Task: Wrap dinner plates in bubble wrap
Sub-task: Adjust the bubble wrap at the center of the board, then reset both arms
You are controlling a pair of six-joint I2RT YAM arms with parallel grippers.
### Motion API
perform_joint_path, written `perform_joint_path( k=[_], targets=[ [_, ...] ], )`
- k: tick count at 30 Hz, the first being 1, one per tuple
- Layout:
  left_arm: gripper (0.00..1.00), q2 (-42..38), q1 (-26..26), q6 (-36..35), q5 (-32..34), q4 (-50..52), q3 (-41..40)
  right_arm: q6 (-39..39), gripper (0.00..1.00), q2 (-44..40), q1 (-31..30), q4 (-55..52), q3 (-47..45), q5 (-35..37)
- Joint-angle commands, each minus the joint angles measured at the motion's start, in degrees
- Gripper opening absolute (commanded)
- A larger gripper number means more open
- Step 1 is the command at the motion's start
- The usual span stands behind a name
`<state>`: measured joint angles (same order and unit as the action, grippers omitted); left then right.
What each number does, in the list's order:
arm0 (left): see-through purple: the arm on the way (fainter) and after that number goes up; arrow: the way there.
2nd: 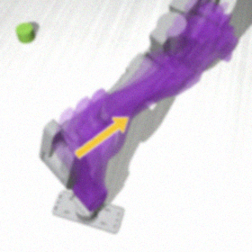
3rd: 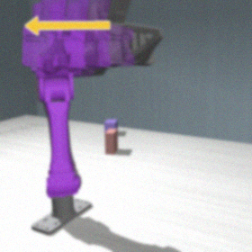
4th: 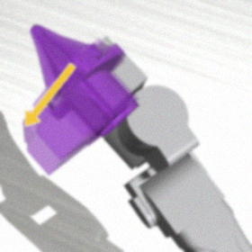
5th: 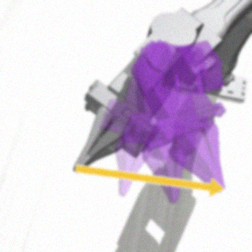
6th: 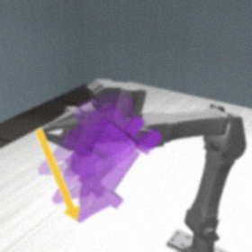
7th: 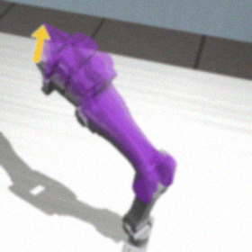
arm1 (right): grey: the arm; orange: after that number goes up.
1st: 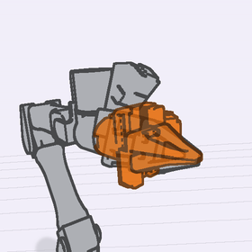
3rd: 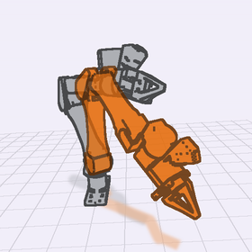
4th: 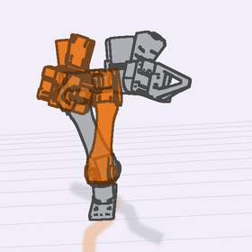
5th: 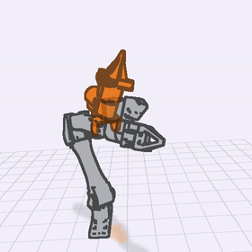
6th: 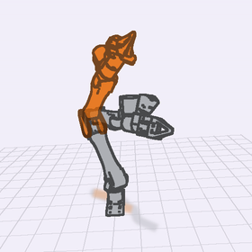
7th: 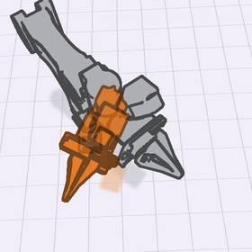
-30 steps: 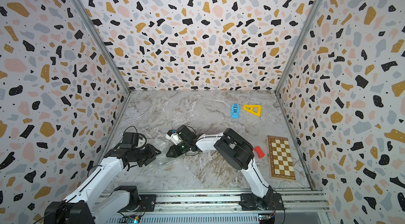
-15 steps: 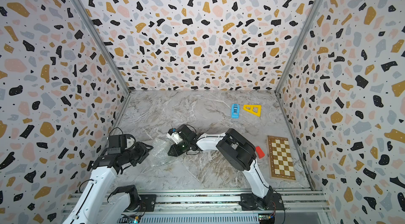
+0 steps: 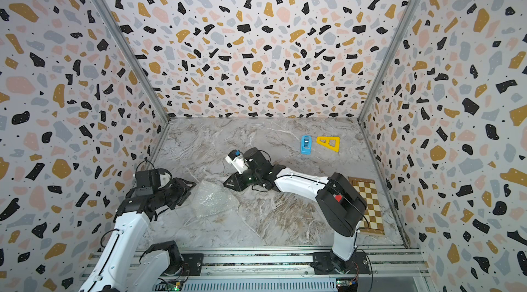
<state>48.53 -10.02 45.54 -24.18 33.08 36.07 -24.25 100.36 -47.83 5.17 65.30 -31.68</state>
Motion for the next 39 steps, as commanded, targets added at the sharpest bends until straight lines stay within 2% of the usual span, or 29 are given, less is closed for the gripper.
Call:
perform_joint_path(
  k=[1,5,8,10,15,18,20,24,26,28,31,33,36,38,39],
  targets=[
    [0.5,0.4,-0.9,-4.6,10.0,-0.6,3.3,3.3,0.35,-4.7,6.3,-0.4,-5.0,2.6],
    [0.64,1.0,-1.1,-8.4,19.5,-6.3,2.9,7.9,0.54,-11.7,16.1,-0.7,-12.3,12.2],
    [0.73,2.3,-1.0,-11.8,26.7,-14.6,0.1,9.1,0.64,-16.7,23.8,1.6,-17.3,19.6],
    [0.75,4.4,-1.0,-13.7,31.4,-19.4,-1.2,10.1,0.69,-20.0,26.8,3.7,-20.2,25.2],
    [0.76,9.8,-1.0,-23.7,38.7,-31.7,-4.8,13.6,0.9,-27.0,29.4,10.3,-26.6,46.9],
    [0.77,12.2,-1.1,-25.2,38.7,-37.3,-7.6,13.0,1.0,-28.1,33.6,11.3,-28.4,52.0],
    [0.78,13.4,-1.1,-27.4,38.5,-42.3,-9.7,13.2,1.0,-28.6,35.7,13.9,-30.9,54.4],
    [0.79,16.2,-1.1,-31.6,33.9,-55.0,-14.3,16.3,1.0,-29.9,37.0,31.6,-41.4,55.8],
    [0.8,19.7,-1.1,-31.2,33.0,-63.1,-16.8,15.9,1.0,-29.2,39.2,37.0,-44.4,54.3],
    [0.81,21.1,-1.0,-31.8,28.5,-65.7,-16.8,16.4,1.0,-29.1,41.5,41.9,-46.9,51.6],
    [0.82,25.3,0.5,-34.2,23.3,-80.4,-21.3,19.5,1.0,-29.4,42.1,50.6,-50.8,49.3],
    [0.86,24.1,2.5,-36.3,24.3,-78.2,-21.1,20.9,1.0,-28.9,42.2,51.7,-51.5,46.4],
    [0.9,26.6,5.8,-39.3,26.4,-85.6,-24.0,22.2,1.0,-26.4,41.7,54.6,-52.8,43.9],
    [0.91,32.1,9.7,-42.4,29.3,-92.9,-24.7,23.8,1.0,-22.5,40.9,63.7,-56.0,43.7],
    [0.92,33.9,11.5,-43.9,31.3,-93.2,-23.4,24.1,0.99,-20.0,40.4,67.3,-57.0,43.7]
  ],
)
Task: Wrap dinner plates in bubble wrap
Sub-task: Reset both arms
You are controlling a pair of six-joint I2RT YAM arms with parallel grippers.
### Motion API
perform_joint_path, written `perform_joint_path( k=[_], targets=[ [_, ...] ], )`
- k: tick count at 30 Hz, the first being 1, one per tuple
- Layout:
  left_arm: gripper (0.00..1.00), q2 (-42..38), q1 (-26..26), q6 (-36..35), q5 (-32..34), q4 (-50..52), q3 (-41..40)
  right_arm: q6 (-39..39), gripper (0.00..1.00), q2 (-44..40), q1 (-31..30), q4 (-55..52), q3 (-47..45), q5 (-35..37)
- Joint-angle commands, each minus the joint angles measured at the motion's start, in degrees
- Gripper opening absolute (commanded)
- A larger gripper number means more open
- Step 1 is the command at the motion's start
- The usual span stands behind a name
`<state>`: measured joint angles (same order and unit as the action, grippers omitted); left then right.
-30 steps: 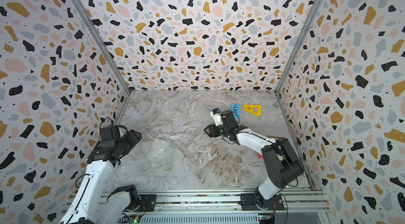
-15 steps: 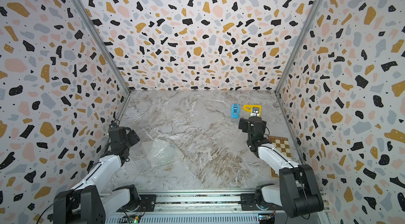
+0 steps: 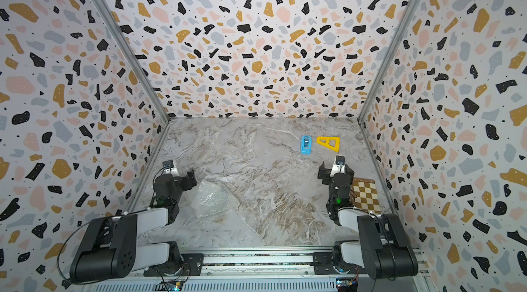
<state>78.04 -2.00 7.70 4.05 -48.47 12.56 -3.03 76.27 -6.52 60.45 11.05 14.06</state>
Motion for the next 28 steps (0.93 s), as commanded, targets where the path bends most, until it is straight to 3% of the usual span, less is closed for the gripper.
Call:
perform_joint_path(
  k=[1,2,3,5,6,22,28],
  targets=[
    [0.93,4.4,4.8,-7.2,4.5,-6.7,3.1,4.0,1.0,8.1,-1.8,18.8,-4.0,-1.0],
    [0.95,3.1,5.0,-6.9,4.9,1.1,5.8,5.5,1.0,10.4,-3.4,24.5,-4.3,1.7],
    [0.96,2.4,5.0,-5.8,5.8,4.2,6.7,5.4,1.0,9.6,-3.7,21.3,-3.1,1.6],
    [0.99,4.2,4.9,-5.1,8.4,0.7,6.2,0.5,1.0,8.6,0.5,8.4,1.4,-1.8],
    [0.99,3.9,4.9,-5.0,8.5,1.9,6.6,0.6,1.0,9.0,2.0,10.6,0.8,-4.1],
    [0.99,2.7,4.9,-4.9,8.4,2.6,6.2,1.1,1.0,8.7,0.4,9.3,1.1,-2.0],
    [0.99,2.7,4.9,-5.0,8.4,2.6,6.2,2.2,1.0,8.4,0.5,9.5,1.0,-4.5]
  ],
)
